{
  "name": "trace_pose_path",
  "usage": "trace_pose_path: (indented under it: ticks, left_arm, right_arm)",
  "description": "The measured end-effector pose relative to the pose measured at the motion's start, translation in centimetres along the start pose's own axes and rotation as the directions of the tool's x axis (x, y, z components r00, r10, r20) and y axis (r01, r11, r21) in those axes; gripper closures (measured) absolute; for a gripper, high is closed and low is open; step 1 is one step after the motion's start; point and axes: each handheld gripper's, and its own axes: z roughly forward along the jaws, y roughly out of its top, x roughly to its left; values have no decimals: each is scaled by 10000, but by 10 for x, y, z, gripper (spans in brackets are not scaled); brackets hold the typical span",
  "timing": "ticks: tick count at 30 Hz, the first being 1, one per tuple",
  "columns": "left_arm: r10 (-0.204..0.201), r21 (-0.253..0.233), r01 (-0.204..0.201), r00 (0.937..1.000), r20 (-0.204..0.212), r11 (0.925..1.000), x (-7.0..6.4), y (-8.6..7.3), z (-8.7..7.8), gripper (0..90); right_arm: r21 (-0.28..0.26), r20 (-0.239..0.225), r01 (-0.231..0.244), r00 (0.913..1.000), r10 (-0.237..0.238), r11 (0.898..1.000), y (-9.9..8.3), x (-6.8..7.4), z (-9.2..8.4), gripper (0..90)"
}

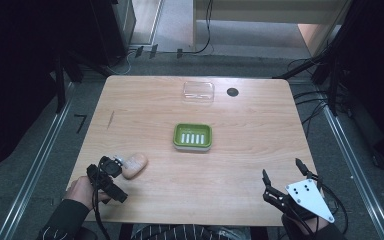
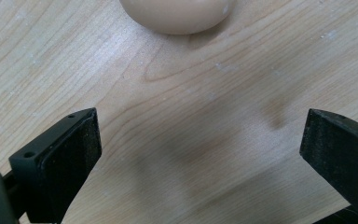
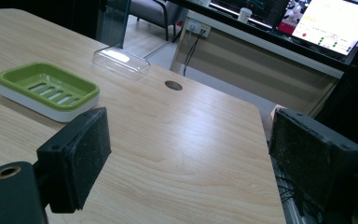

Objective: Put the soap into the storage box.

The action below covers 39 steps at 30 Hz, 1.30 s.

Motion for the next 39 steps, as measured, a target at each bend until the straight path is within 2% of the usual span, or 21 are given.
trace_pose_path:
  ticks: [10, 26, 27, 33, 39]
  left_arm:
    - [-30, -67, 30, 10000, -7, 10000, -1, 1, -1, 0]
    - [-77, -287, 77, 10000, 13, 9996, -2, 0, -4, 0]
    - [-55, -189, 55, 10000, -4, 9998, -2, 1, -4, 0]
    - [-68, -282, 69, 10000, 42, 9996, -1, 4, -7, 0]
    - [72, -516, -72, 10000, -5, 9986, -1, 13, -13, 0]
  right_arm:
    - [16, -68, -126, 9999, 126, 9999, 0, 0, 3, 135]
    - [5, -161, 21, 9999, -21, 10000, 1, 1, 4, 134]
    - [-34, -121, -3, 9999, 3, 10000, 1, 1, 3, 135]
    - [43, -191, 70, 9998, -70, 10000, 2, 3, 4, 134]
    - [20, -185, 85, 9998, -84, 10000, 2, 2, 5, 134]
